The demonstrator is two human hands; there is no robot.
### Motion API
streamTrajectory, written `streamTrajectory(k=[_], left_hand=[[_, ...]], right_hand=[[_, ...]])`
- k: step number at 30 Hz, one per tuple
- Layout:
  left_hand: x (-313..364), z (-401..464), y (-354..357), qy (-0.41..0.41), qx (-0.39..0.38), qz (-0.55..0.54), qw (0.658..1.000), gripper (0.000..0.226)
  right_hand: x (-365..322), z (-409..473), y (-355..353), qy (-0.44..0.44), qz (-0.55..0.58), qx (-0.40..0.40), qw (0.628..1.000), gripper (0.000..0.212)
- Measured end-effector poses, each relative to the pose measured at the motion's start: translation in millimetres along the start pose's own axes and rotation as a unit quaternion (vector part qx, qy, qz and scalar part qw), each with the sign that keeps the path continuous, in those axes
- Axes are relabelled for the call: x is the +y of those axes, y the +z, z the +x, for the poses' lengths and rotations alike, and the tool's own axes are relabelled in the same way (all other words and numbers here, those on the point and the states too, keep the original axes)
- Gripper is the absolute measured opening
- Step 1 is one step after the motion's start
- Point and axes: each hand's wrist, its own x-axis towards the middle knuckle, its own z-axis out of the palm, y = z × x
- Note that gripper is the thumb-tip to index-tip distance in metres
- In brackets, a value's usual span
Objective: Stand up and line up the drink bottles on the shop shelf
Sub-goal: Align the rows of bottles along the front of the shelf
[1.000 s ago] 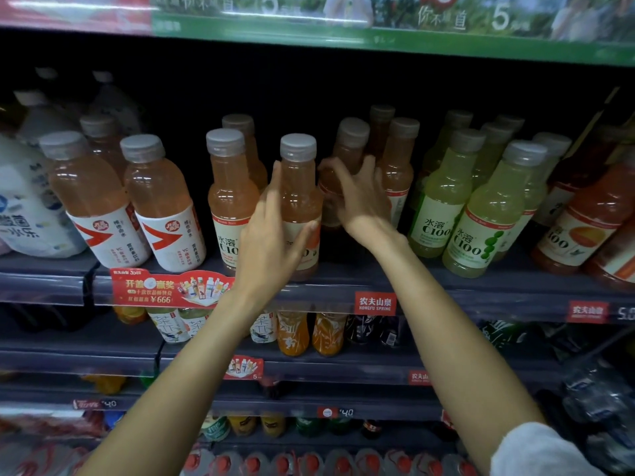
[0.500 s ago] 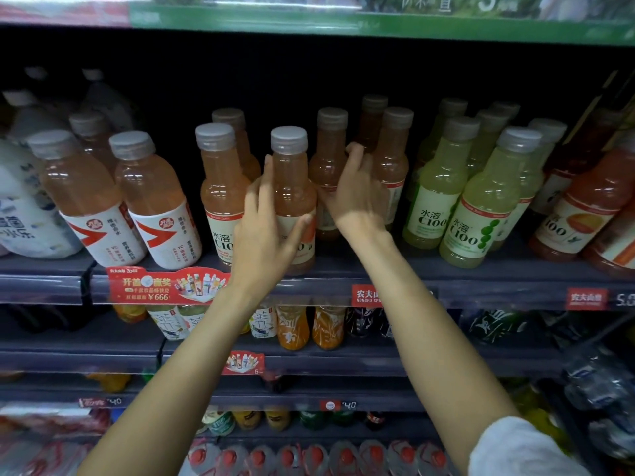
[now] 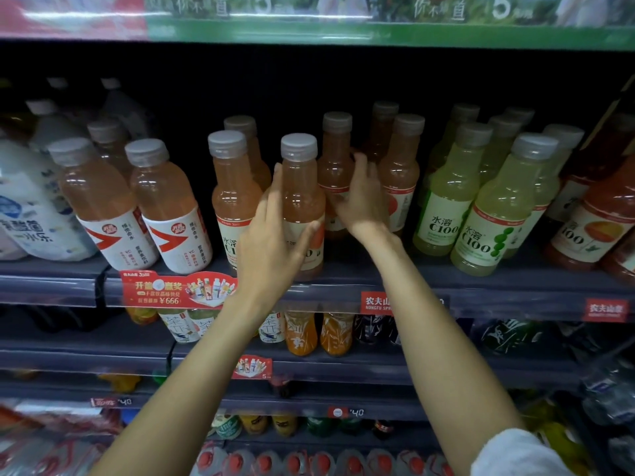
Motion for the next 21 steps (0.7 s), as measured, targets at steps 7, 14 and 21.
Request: streamTrajectory(k=[7, 14, 21], left_hand=[[-1.7, 1.9, -1.2, 0.0, -0.003, 0.008, 1.0, 0.084], [-0.9, 1.6, -1.2, -0.007, 0.001, 0.014, 1.0, 0.084], [-3.1, 0.6, 0.1, -0.001, 0.007, 0.004, 1.0, 0.084]], right_hand=[[7.3, 10.1, -5.0, 0.024, 0.272, -0.147, 0.951, 0.059], [0.0, 13.9, -1.4, -0.003, 0.283, -0.16, 0.946, 0.047], [-2.8, 13.2, -0.2, 0.032, 0.327, -0.166, 0.93, 0.024]])
